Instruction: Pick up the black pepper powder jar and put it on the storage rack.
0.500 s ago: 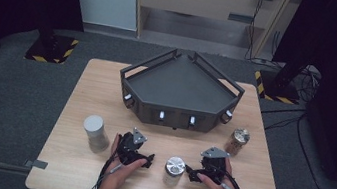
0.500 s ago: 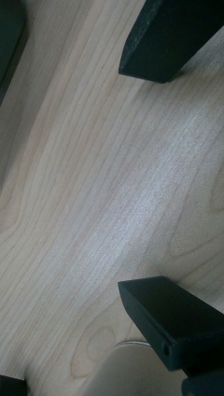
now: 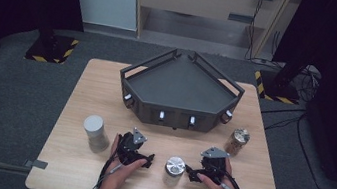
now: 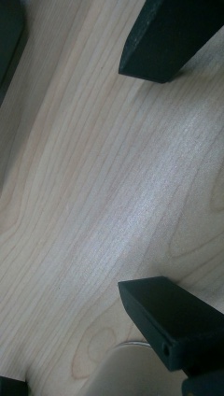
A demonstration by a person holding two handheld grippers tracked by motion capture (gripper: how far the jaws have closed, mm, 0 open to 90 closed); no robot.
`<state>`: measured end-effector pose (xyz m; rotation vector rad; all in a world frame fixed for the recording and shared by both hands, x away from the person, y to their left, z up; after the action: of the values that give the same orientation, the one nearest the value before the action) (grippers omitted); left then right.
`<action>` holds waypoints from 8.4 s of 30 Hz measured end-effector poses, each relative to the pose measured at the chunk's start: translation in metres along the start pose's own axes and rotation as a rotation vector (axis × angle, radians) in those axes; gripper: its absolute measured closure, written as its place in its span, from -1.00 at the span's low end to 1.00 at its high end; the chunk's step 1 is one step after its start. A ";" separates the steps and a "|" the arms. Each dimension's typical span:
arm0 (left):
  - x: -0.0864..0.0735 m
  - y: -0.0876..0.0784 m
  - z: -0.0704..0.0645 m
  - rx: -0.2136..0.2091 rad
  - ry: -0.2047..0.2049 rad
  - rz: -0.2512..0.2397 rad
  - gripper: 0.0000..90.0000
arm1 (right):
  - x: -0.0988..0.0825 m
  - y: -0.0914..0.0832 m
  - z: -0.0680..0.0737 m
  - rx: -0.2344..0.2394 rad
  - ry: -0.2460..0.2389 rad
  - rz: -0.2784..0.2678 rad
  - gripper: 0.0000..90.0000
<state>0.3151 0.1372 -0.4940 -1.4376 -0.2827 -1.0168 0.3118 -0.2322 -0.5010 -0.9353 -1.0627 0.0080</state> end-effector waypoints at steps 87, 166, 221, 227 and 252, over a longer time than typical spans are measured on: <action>0.058 -0.125 0.064 0.063 0.006 -0.194 -0.96 | -0.001 0.000 0.003 -0.012 0.011 -0.003 -0.98; -0.023 -0.121 0.125 0.163 -0.106 -0.214 -0.98 | -0.001 -0.001 0.003 -0.012 0.016 -0.002 -0.98; -0.049 -0.103 0.114 0.128 -0.174 -0.294 -0.27 | -0.001 -0.001 0.003 -0.012 0.015 -0.002 -0.98; -0.037 -0.110 0.113 0.121 -0.130 -0.299 -0.27 | -0.001 -0.001 0.003 -0.012 0.015 -0.002 -0.98; -0.024 -0.120 0.121 0.047 -0.062 -0.304 -0.27 | -0.001 -0.001 0.003 -0.012 0.016 -0.002 -0.98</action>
<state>0.2647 0.2770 -0.4080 -1.4120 -0.5797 -1.2025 0.3085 -0.2310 -0.5008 -0.9436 -1.0502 -0.0071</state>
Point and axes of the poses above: each handheld gripper's, and its own axes: y roughly forward along the jaws, x roughly out of its top, z roughly to its left, the point moved 6 cm from there along y, roughly forward along the jaws, and after that the axes turned 13 degrees about x, right-handed, at the moved point
